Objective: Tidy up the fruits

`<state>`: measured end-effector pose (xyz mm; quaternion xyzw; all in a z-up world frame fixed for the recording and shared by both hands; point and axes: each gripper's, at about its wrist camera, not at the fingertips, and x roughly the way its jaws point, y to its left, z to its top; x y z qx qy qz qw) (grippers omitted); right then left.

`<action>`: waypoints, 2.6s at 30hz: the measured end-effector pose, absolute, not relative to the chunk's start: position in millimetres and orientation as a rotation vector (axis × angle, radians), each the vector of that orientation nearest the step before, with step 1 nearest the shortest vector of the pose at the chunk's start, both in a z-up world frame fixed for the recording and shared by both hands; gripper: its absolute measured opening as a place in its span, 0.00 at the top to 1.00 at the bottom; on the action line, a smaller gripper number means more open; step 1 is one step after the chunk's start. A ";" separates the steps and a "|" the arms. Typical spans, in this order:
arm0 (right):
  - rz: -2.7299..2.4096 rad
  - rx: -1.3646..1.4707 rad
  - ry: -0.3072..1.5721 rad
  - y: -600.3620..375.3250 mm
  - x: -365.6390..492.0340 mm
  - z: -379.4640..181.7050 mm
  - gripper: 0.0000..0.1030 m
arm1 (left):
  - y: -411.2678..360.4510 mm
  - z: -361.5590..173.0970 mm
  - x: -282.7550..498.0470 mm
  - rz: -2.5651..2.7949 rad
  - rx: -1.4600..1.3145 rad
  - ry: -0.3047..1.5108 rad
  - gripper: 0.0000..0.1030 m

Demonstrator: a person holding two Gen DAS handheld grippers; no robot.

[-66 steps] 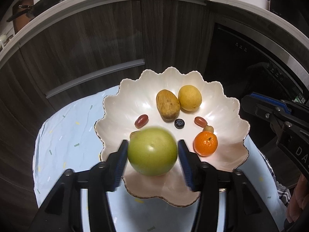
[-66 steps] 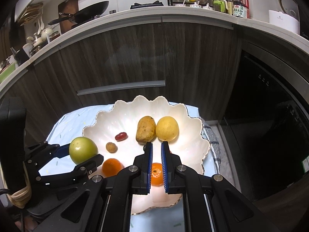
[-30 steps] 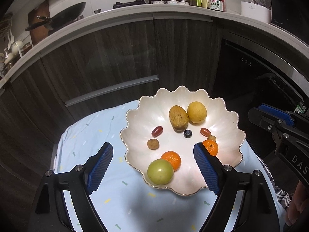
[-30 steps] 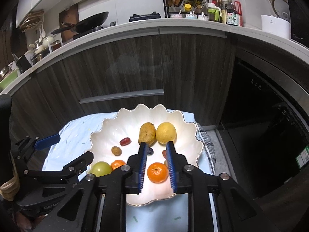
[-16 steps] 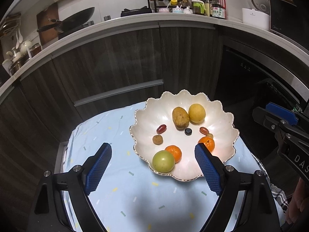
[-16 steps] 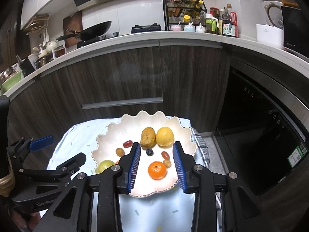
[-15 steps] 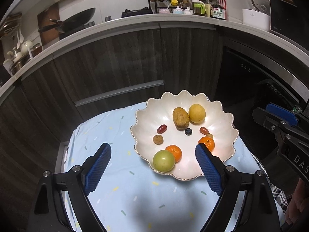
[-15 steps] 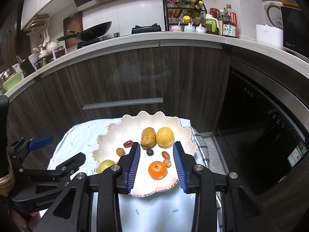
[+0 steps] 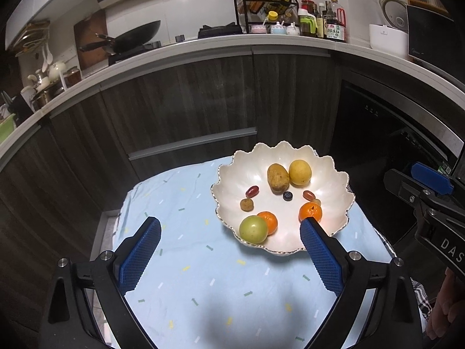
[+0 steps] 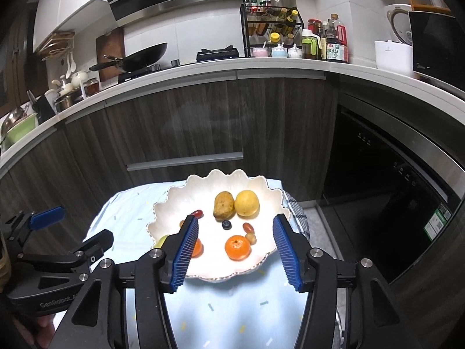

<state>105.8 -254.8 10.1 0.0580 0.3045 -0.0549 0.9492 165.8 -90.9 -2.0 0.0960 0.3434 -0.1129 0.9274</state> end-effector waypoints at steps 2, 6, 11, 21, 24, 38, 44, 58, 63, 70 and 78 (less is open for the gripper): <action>-0.113 0.115 0.611 -253.7 99.7 11.5 0.39 | -88.9 -1.4 160.4 -0.229 0.194 0.701 0.05; -0.107 0.115 0.611 -250.8 91.0 12.6 0.39 | -83.8 0.1 148.9 -0.217 0.185 0.697 0.05; -0.099 0.114 0.605 -246.5 76.3 13.9 0.39 | -77.7 3.9 129.7 -0.194 0.178 0.685 0.03; -0.103 0.101 0.587 -242.5 45.9 13.8 0.38 | -67.2 11.2 92.8 -0.146 0.167 0.661 0.02; -0.108 0.095 0.576 -241.1 35.4 15.4 0.38 | -65.9 10.8 82.7 -0.133 0.171 0.654 0.02; -0.108 0.106 0.572 -232.7 -11.8 5.8 0.36 | -52.5 4.7 35.1 -0.071 0.140 0.635 0.02; -0.103 0.111 0.590 -227.9 -29.3 -4.9 0.36 | -43.5 -0.1 15.2 -0.030 0.130 0.620 0.02; -0.090 0.105 0.595 -220.2 -46.7 -11.7 0.36 | -36.3 -10.9 -4.9 -0.003 0.128 0.631 0.02; -0.089 0.108 0.593 -219.7 -48.4 -11.2 0.36 | -35.1 -10.2 -6.7 -0.004 0.126 0.628 0.02; -0.089 0.106 0.591 -219.6 -50.5 -10.1 0.36 | -35.0 -9.6 -7.3 -0.003 0.126 0.626 0.02; -0.092 0.110 0.591 -220.7 -50.2 -8.5 0.36 | -36.2 -9.4 -7.5 -0.010 0.128 0.626 0.02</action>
